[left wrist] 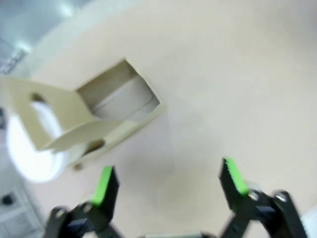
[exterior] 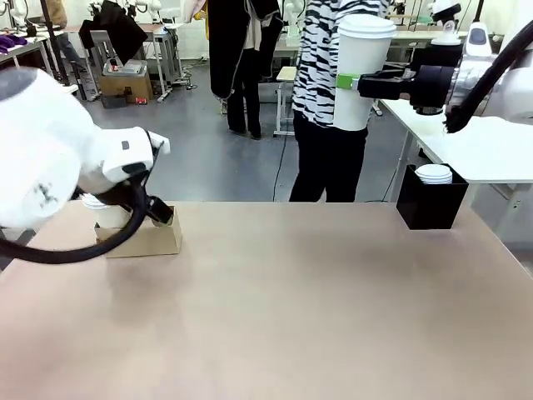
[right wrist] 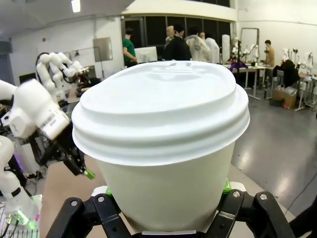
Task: Pour a drink into a cup and package it in a carrier.
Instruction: Position the Cup Carrier in the center of the table.
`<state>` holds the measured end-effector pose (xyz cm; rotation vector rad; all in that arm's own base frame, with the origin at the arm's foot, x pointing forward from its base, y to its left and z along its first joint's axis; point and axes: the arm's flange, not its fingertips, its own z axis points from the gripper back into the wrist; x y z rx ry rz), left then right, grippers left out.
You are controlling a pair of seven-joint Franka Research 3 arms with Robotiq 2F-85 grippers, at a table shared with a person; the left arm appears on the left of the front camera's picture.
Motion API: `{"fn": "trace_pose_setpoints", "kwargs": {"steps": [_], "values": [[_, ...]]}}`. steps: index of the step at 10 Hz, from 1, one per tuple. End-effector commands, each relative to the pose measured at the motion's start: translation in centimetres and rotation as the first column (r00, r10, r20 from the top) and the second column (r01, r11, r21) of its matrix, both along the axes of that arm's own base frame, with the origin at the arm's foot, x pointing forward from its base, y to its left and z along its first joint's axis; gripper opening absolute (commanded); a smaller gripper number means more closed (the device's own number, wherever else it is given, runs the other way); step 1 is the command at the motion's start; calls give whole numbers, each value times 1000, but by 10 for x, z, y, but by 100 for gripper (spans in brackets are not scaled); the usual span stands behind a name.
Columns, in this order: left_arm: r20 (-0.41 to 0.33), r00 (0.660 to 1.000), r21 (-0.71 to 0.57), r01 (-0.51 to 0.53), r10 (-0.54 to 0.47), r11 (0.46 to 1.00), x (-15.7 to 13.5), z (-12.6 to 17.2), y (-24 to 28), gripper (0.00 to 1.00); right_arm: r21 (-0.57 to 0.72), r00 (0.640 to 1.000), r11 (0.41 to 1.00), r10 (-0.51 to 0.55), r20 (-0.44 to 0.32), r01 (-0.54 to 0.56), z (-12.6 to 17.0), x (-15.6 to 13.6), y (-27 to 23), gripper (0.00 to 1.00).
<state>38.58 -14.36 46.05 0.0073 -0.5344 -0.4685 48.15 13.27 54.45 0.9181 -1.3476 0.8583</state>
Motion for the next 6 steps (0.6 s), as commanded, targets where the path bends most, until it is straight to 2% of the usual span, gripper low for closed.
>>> {"fn": "trace_pose_setpoints", "kwargs": {"steps": [1,3,6], "values": [[-59,995,19,-85,86,996,-11,50,-13,100,6,1000,1000,4,28,-4,5,3,2,81],[-92,981,54,-166,170,985,3,95,-3,100,6,1000,1000,4,28,-4,5,3,2,81],[-140,947,55,-286,291,957,51,118,16,100,6,1000,1000,4,28,-4,5,3,2,81]]}}
